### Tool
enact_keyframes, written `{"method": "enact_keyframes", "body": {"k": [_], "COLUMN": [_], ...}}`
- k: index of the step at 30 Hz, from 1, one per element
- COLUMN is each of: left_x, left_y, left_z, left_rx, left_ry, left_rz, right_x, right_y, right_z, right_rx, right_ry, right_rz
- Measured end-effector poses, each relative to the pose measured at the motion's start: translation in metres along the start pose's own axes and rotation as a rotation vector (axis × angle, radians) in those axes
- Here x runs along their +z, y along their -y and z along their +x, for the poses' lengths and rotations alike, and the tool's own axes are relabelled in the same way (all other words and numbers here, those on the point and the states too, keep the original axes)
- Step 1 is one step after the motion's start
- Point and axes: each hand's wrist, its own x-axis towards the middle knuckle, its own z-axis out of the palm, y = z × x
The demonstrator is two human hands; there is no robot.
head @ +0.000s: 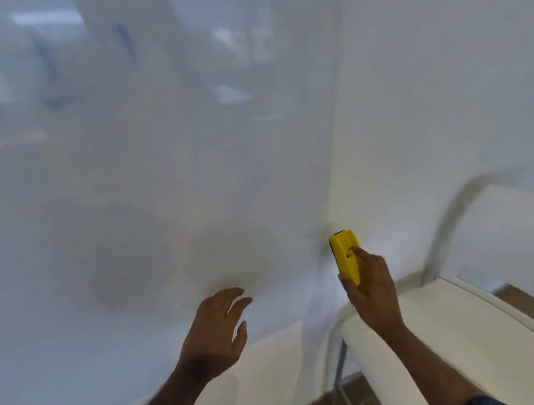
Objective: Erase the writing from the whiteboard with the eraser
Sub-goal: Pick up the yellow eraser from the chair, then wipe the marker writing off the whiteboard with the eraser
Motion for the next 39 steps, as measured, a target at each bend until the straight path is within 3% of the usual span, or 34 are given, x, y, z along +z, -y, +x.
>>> {"method": "enact_keyframes", "body": {"k": [11, 19, 30, 39], "left_x": [-0.201, -0.340, -0.500, -0.632], "left_y": [0.101, 0.164, 0.244, 0.288], "left_z": [-0.077, -0.137, -0.191, -0.198], "left_rx": [-0.013, -0.072, -0.122, -0.217], "left_ry": [-0.317, -0.427, -0.667, -0.716], "left_rz": [0.188, 0.389, 0.616, 0.700], "right_x": [0.006, 0.008, -0.014, -0.015], "right_y": [0.284, 0.473, 0.701, 0.852], "right_z": [0.058, 0.085, 0.140, 0.153], "right_rx": [-0.481, -0.714, -0.909, -0.998], "right_ry": [-0.193, -0.325, -0.503, -0.556], "right_rz": [0.165, 0.193, 0.124, -0.013]}}
